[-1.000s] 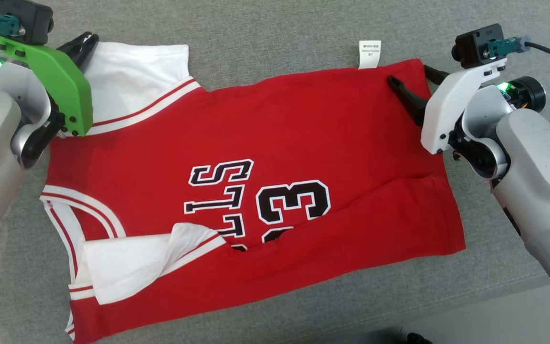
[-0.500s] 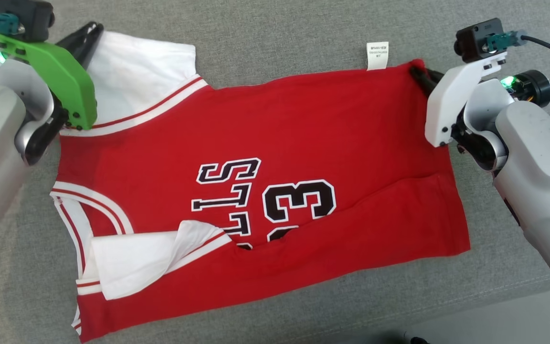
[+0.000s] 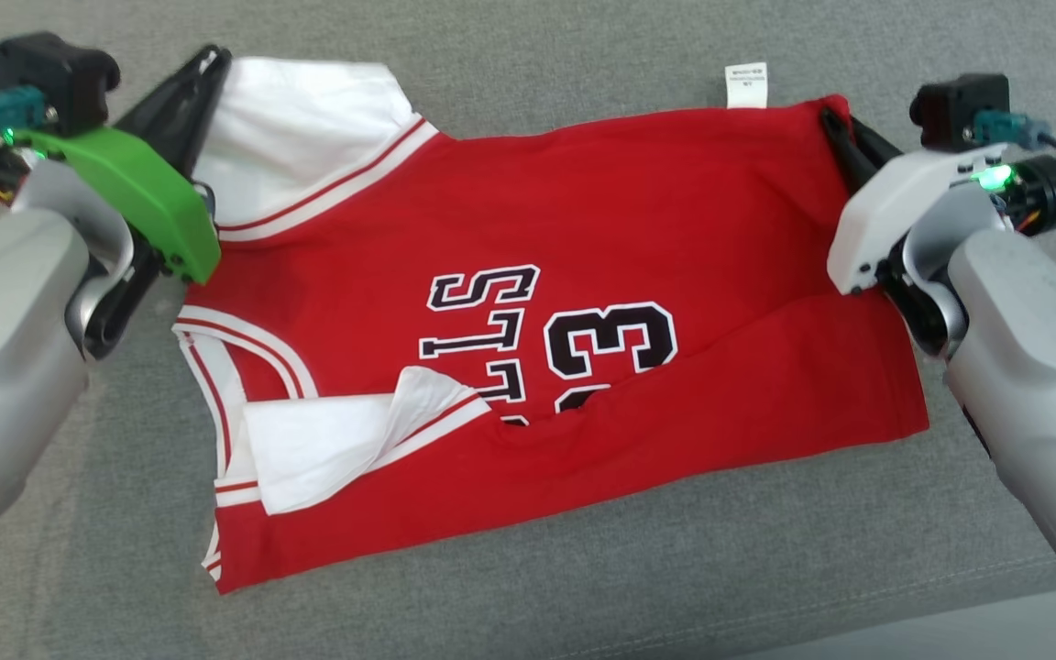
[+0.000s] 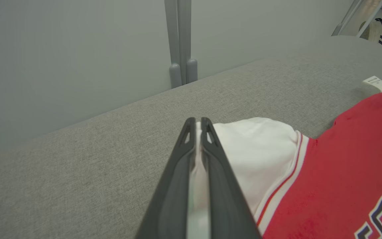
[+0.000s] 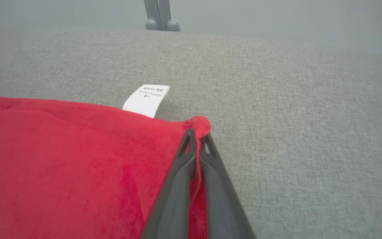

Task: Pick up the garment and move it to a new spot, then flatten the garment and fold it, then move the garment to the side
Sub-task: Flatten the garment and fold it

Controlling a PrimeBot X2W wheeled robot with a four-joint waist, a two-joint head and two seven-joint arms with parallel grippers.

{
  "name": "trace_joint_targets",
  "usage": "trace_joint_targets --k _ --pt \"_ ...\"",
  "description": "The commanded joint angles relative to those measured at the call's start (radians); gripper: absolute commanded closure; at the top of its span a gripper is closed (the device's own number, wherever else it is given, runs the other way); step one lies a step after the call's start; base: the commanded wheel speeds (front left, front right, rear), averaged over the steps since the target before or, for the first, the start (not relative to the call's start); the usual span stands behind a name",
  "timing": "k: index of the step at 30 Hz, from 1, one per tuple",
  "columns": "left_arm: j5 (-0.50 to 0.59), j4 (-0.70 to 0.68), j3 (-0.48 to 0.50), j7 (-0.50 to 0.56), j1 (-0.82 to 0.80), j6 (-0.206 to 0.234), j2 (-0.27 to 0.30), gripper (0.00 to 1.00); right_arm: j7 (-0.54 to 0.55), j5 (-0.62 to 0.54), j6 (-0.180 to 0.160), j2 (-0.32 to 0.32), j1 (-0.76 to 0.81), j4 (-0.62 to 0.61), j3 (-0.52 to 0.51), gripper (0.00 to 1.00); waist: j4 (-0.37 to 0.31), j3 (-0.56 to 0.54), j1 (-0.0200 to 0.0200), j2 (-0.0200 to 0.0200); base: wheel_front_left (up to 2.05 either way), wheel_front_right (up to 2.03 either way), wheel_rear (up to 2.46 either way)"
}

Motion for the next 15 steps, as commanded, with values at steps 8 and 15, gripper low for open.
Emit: trace_joint_targets --k 8,15 --pt "0.088 -0.259 0.153 -0.008 0.254 0.066 0.062 1.0 -0.152 0.005 -0.002 -0.031 0.146 0.0 -0.008 1.0 0.059 -0.077 0.0 -0.0001 0.0 0.0 0.0" --pt "0.164 -0.499 0.262 -0.008 0.51 0.168 0.093 1.0 -0.199 -0.035 -0.002 -0.033 0.235 -0.014 -0.062 1.0 0.088 -0.11 0.0 -0.0001 0.0 0.0 0.0"
